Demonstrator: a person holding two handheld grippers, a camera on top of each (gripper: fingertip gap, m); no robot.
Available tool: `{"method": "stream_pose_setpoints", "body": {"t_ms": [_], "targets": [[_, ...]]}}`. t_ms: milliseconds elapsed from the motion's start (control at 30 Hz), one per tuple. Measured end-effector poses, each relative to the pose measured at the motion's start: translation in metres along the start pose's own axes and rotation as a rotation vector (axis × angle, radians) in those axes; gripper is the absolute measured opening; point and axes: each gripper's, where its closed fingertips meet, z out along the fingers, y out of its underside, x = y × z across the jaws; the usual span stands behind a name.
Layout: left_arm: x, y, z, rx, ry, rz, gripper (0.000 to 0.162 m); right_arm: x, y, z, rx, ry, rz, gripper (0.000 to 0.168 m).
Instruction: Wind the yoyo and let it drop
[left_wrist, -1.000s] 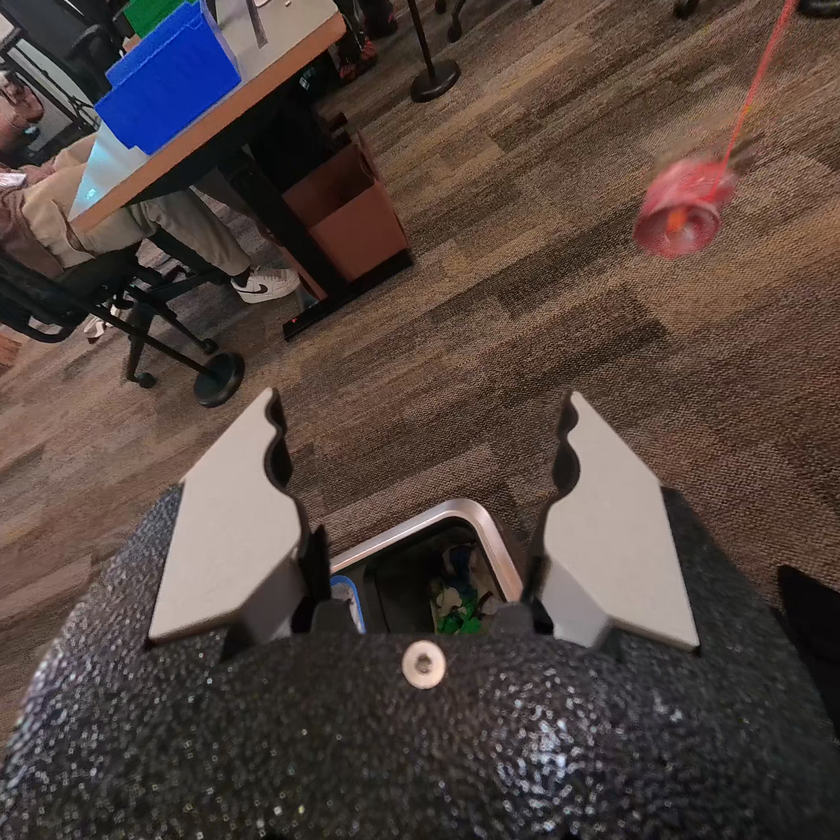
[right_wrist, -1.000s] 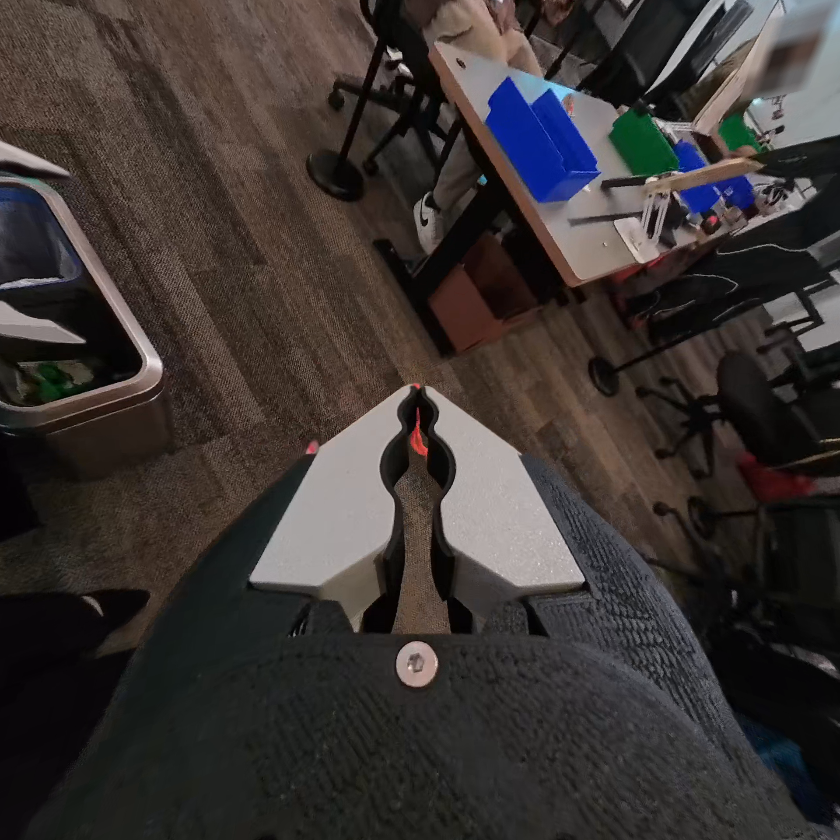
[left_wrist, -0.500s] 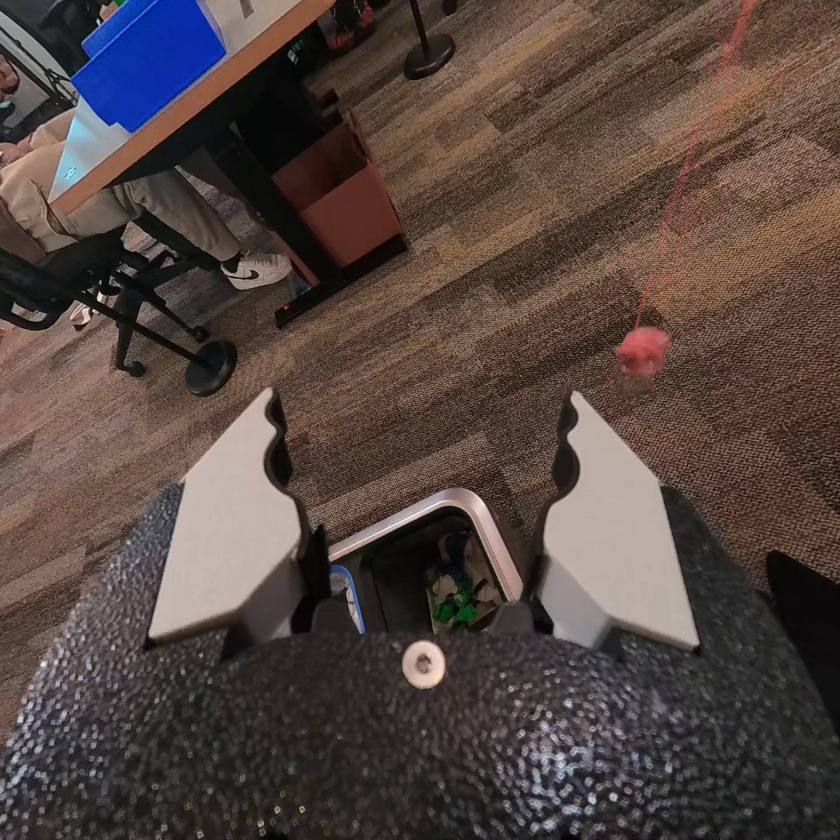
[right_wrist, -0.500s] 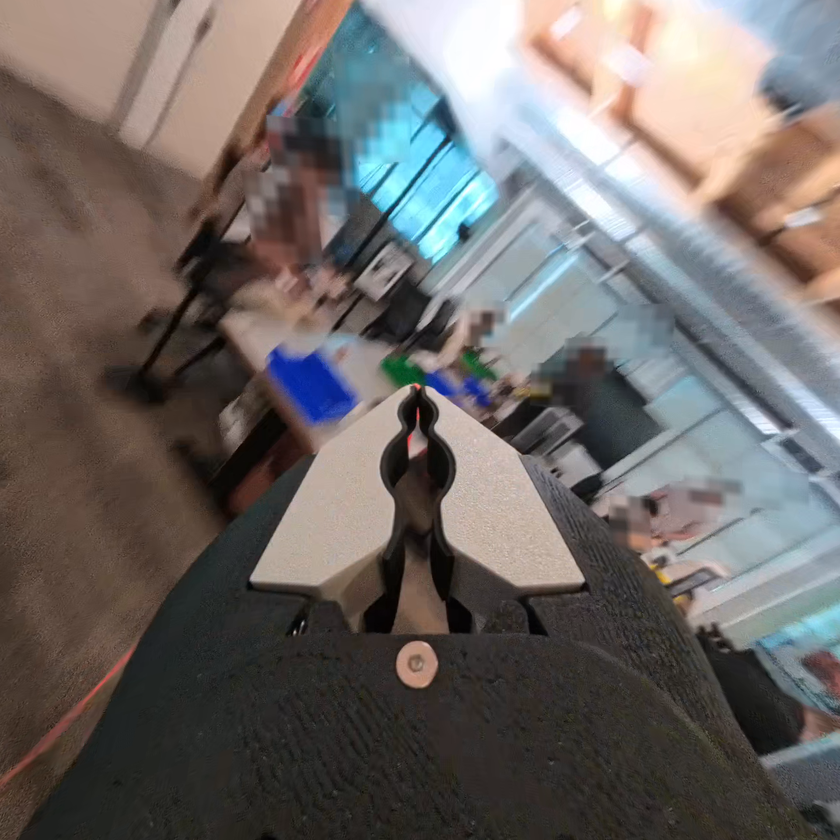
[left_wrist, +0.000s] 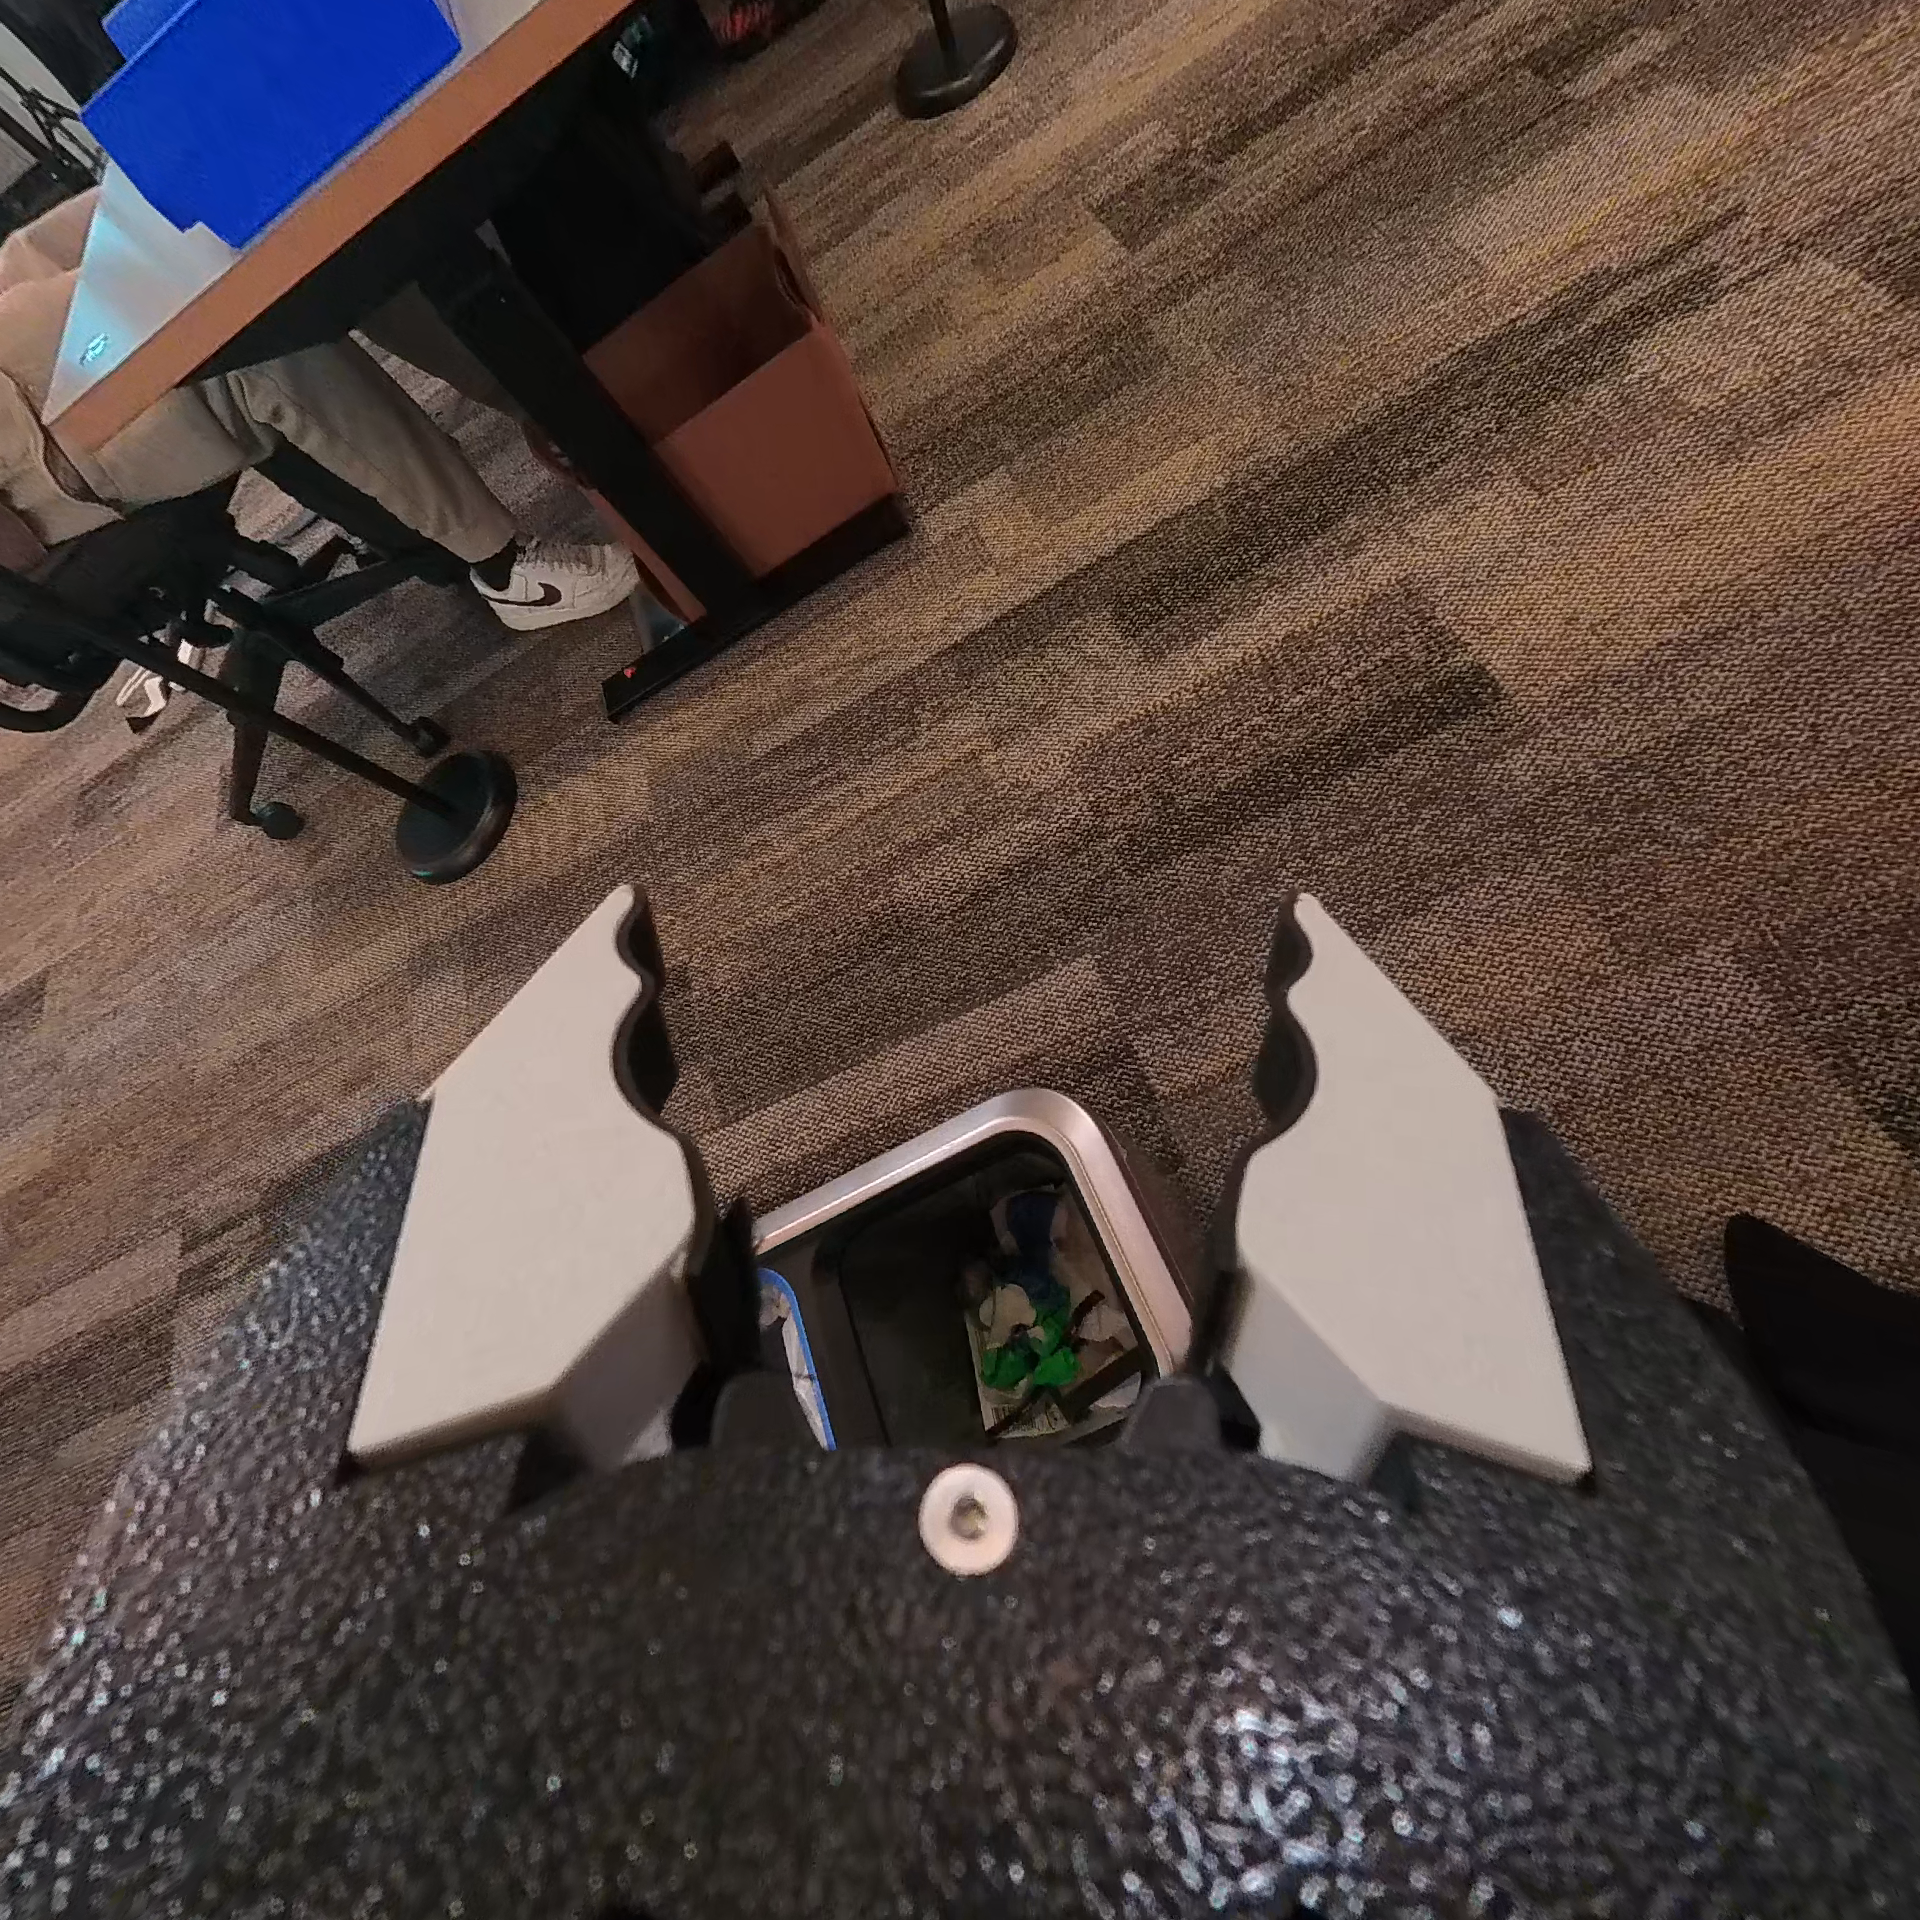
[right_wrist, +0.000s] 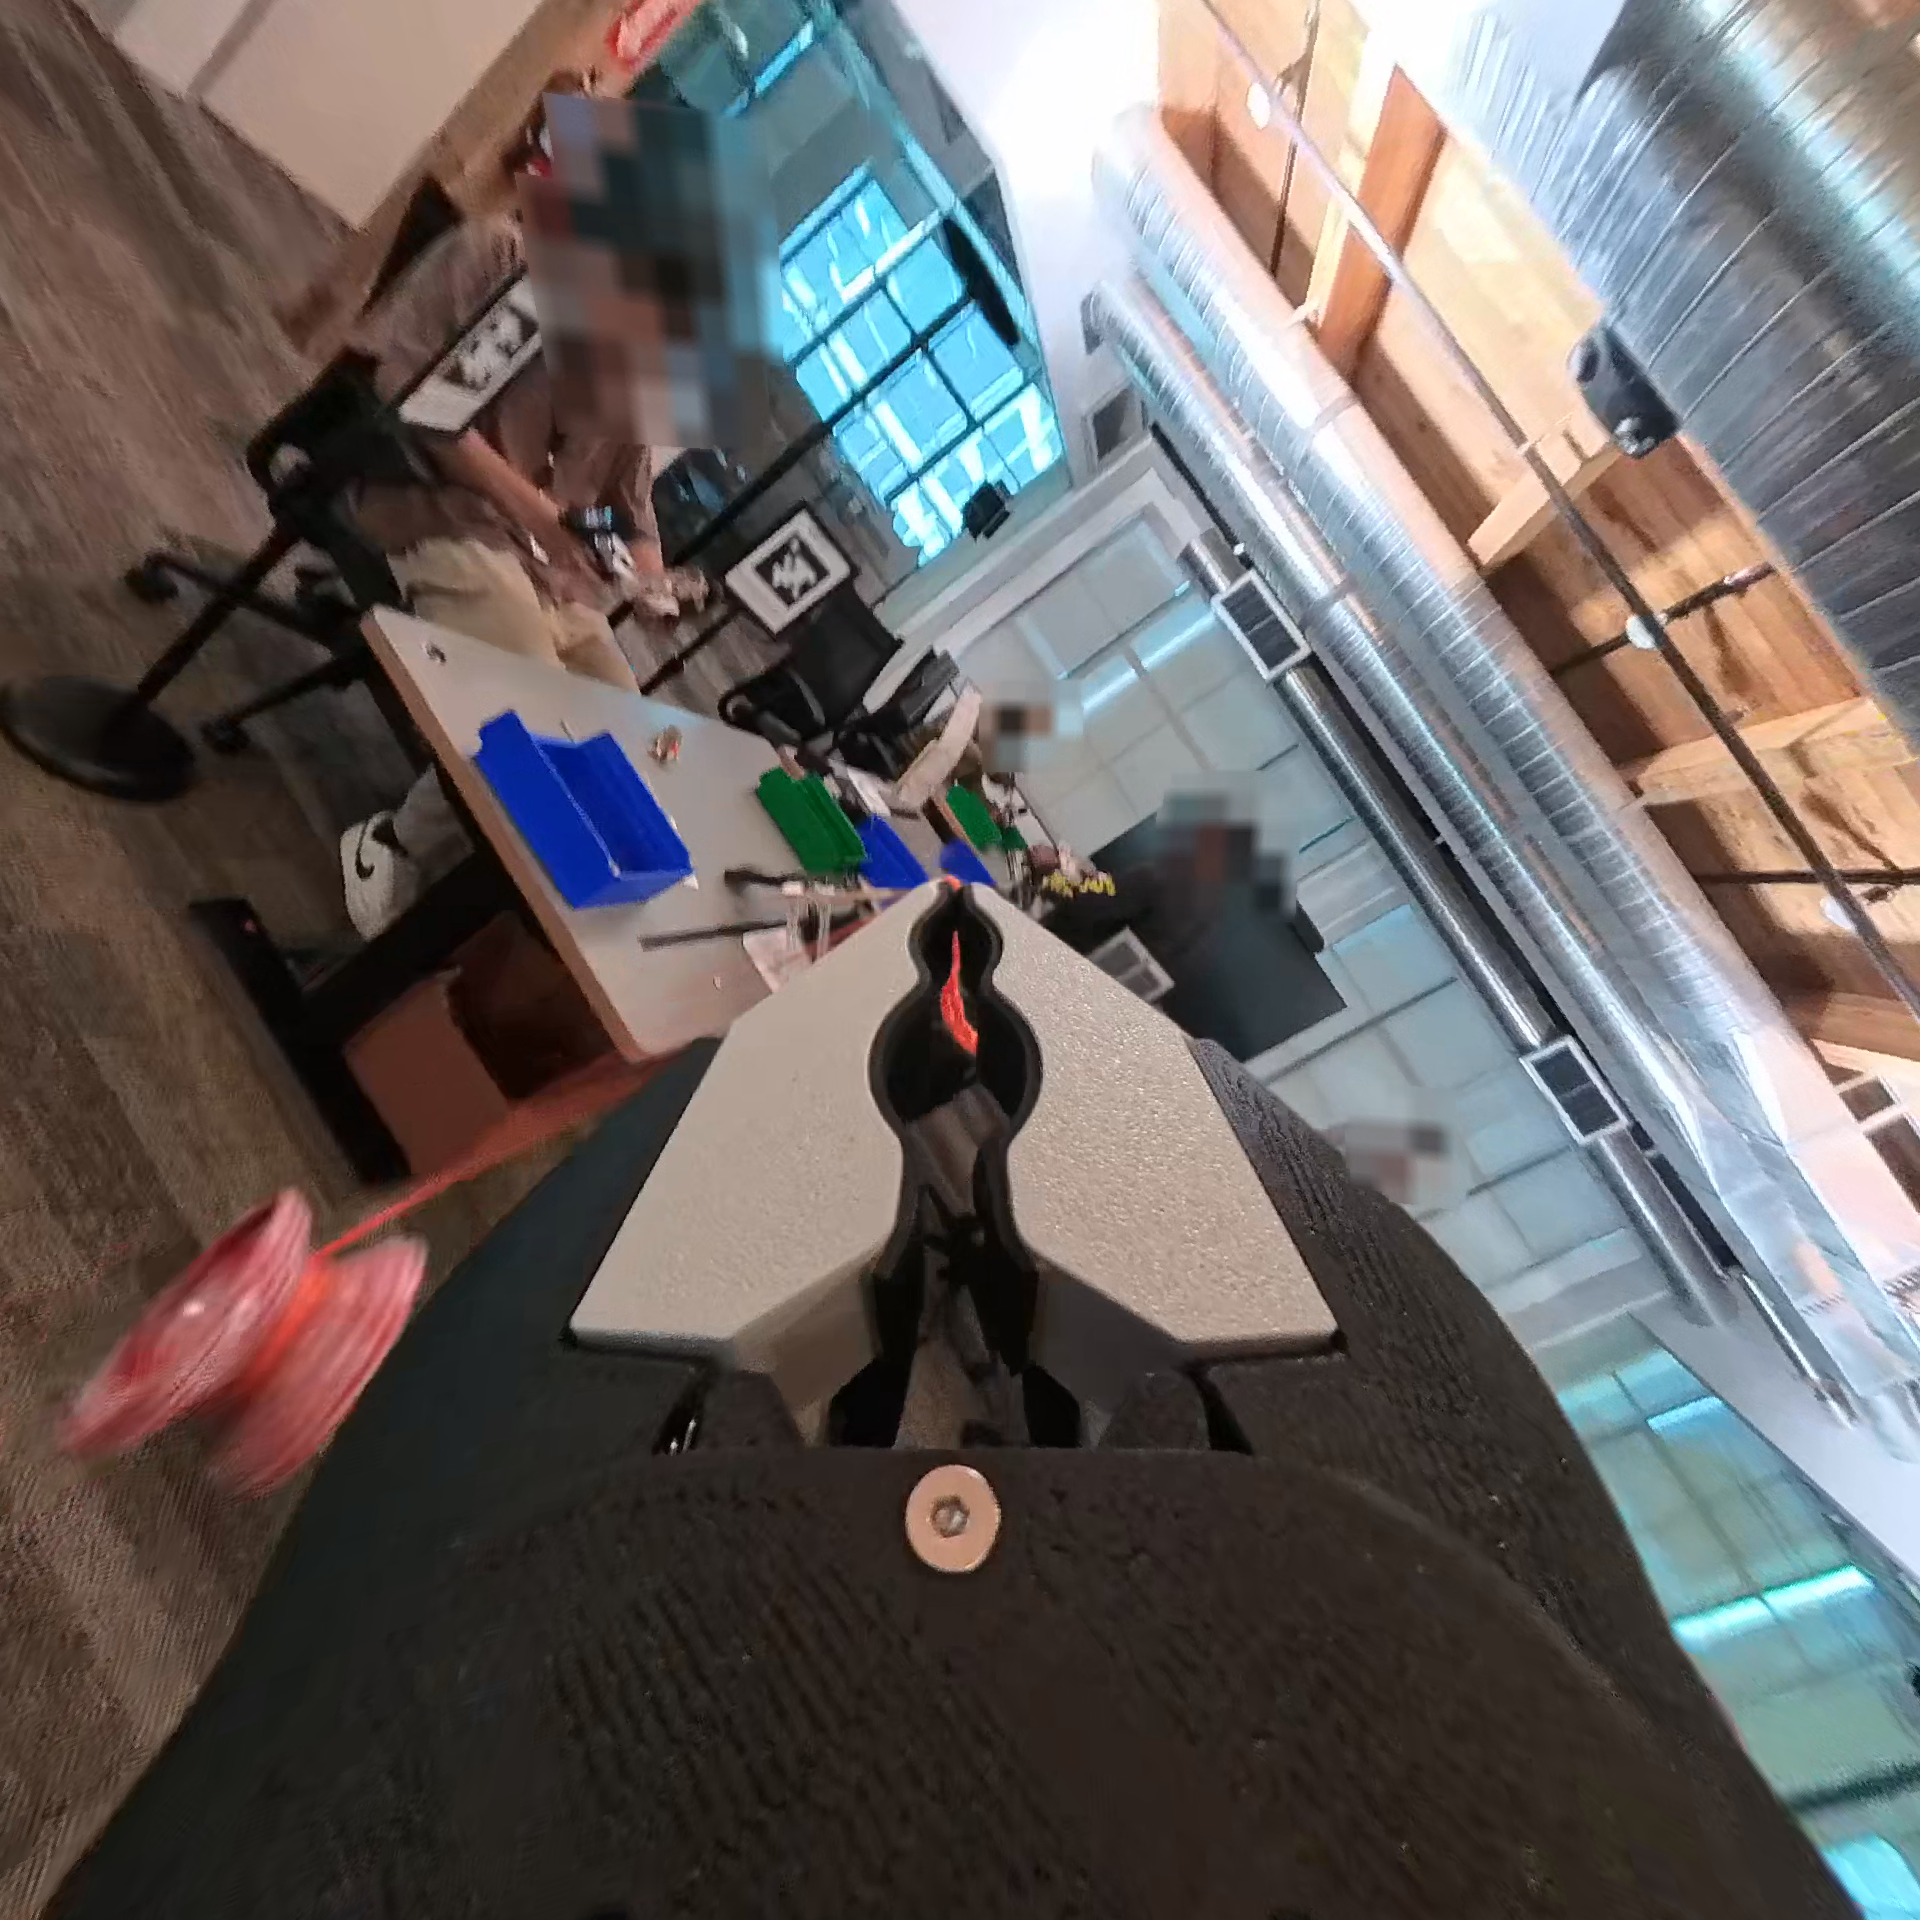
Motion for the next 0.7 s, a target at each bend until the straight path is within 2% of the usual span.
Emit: {"method": "stream_pose_setpoints", "body": {"t_ms": [167,267,400,467,533,700], "targets": [[0.000,-0.001,-0.001,0.013,0.000,-0.002,0.113,-0.105,0.073,-0.008,-0.150,-0.129,0.059,0.000],[0.001,-0.001,-0.001,0.008,0.003,-0.003,0.113,-0.185,0.133,-0.022,-0.281,-0.229,0.110,0.000],[0.002,-0.001,-0.001,0.006,0.008,-0.001,0.112,-0.261,0.216,-0.039,-0.462,-0.319,0.191,0.000],[0.002,0.000,-0.001,0.004,0.010,0.000,0.112,-0.282,0.247,-0.046,-0.540,-0.346,0.210,0.000],[0.002,0.000,-0.001,-0.003,0.012,0.000,0.112,-0.291,0.263,-0.048,-0.574,-0.353,0.215,0.000],[0.003,0.002,0.000,-0.011,0.014,0.003,0.111,-0.273,0.259,-0.030,-0.531,-0.355,0.213,0.000]]}}
